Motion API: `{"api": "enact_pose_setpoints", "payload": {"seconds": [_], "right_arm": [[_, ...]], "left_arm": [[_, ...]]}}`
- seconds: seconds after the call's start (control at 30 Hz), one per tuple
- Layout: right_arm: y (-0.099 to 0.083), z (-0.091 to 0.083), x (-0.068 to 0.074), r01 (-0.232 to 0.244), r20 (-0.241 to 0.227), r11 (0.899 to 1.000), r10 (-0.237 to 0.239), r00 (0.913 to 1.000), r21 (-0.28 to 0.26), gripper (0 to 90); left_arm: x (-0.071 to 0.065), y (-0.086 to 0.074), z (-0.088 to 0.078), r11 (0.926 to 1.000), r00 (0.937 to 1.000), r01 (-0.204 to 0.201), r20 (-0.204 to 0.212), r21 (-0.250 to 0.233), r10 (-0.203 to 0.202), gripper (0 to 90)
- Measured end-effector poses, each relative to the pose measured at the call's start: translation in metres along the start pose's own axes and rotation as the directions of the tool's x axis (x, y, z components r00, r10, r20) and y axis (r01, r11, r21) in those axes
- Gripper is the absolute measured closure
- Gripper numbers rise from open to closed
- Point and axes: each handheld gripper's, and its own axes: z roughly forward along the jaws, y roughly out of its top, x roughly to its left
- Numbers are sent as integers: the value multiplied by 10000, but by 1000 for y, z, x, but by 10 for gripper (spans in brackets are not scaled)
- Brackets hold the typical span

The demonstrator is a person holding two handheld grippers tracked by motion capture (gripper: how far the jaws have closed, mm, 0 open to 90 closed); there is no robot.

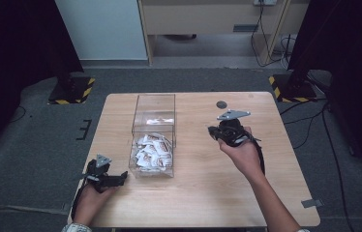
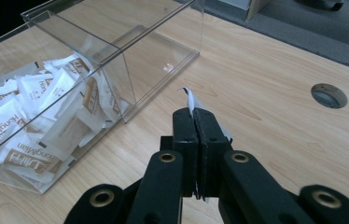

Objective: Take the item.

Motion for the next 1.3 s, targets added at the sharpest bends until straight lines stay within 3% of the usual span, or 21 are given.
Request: {"api": "enact_pose_setpoints", "payload": {"seconds": [0.43, 0.63, 1.03, 1.3], "right_arm": [[-13, 6, -28, -350, 435, 9994, 350, 9984, 8, 886], [-22, 19, -38, -472, 654, 9982, 446, 9969, 380, 885], [-46, 48, -52, -1056, 876, 9897, 973, 9914, 966, 885], [-55, 62, -48, -1008, 1028, 9844, 864, 9909, 1444, 882]], "left_arm": [[0, 0, 0, 10000, 10000, 2, -4, -2, -2, 0], [0, 0, 0, 10000, 10000, 2, -5, -2, -2, 0], [0, 0, 0, 10000, 10000, 2, -6, -4, -2, 0], [0, 0, 0, 10000, 10000, 2, -6, -3, -2, 0]]}}
